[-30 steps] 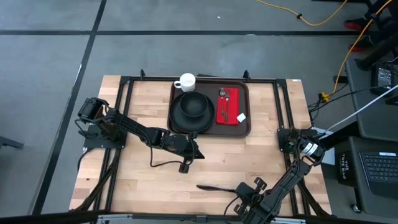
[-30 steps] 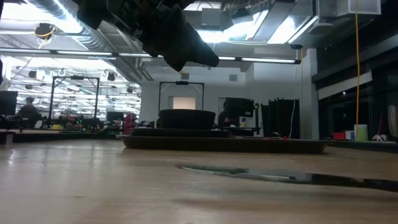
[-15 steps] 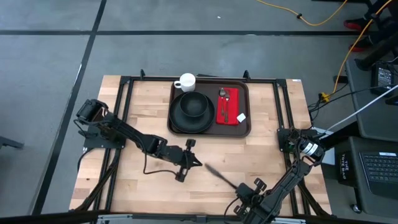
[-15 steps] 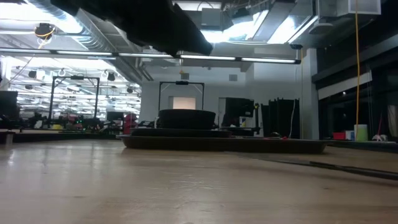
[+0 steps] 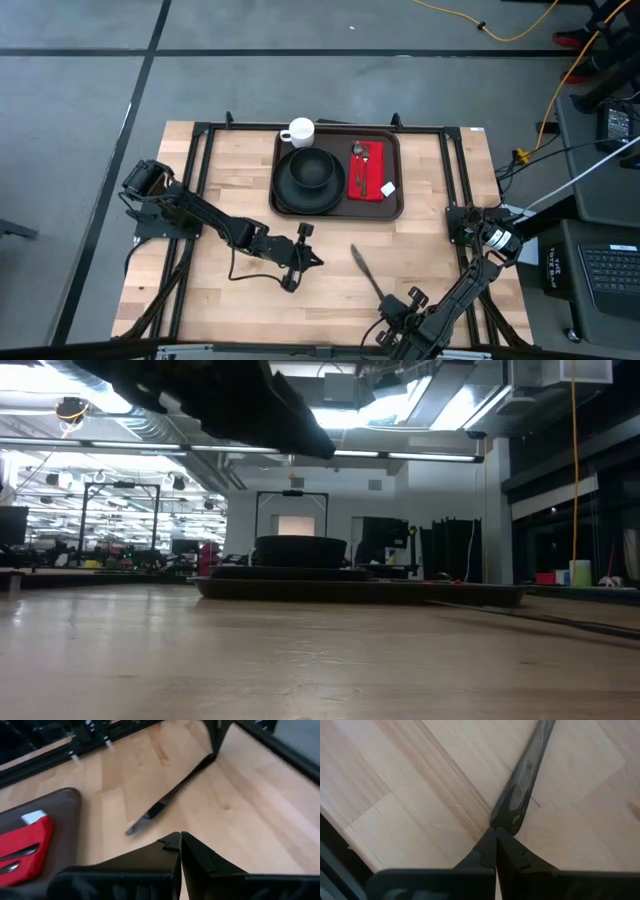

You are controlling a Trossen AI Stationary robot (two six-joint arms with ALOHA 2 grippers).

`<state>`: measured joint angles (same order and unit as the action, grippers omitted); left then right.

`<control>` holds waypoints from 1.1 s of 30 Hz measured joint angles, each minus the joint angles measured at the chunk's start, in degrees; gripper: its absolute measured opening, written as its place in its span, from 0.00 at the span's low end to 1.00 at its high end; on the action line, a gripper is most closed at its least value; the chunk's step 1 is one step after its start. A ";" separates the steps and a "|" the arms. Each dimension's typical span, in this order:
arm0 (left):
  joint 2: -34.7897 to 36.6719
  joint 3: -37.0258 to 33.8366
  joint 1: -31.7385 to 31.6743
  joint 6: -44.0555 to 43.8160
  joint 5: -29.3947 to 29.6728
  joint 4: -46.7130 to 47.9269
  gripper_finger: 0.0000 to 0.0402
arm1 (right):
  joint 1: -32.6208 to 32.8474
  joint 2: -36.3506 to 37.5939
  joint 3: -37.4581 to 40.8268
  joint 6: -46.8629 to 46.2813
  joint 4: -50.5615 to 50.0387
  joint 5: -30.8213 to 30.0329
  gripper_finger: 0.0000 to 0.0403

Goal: Set up tray
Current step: Put the black knife to the right of the black fork on the red napkin on the brown serving tray

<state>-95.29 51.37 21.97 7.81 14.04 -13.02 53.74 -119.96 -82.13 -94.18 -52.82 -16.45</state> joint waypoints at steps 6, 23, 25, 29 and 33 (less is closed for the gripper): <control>0.00 0.00 0.01 0.49 1.46 0.31 0.01 | 0.00 0.00 0.00 0.09 -0.07 0.00 0.00; -0.31 0.00 -0.21 5.34 4.13 -0.06 0.39 | 0.02 -0.02 0.04 0.14 -0.74 0.15 0.00; -0.31 0.00 -0.21 4.95 4.33 -0.06 0.42 | 0.02 -0.02 0.04 0.14 -0.76 0.15 0.00; -0.35 0.08 -0.21 -2.50 4.31 0.12 0.45 | 0.02 -0.02 0.04 0.14 -0.76 0.15 0.00; -0.39 4.23 -0.26 -8.98 3.89 8.93 0.45 | 0.02 -0.04 0.04 0.14 -0.79 0.15 0.00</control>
<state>-95.68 55.61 21.71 -1.17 17.93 -4.09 53.76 -120.00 -82.08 -94.04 -53.60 -16.29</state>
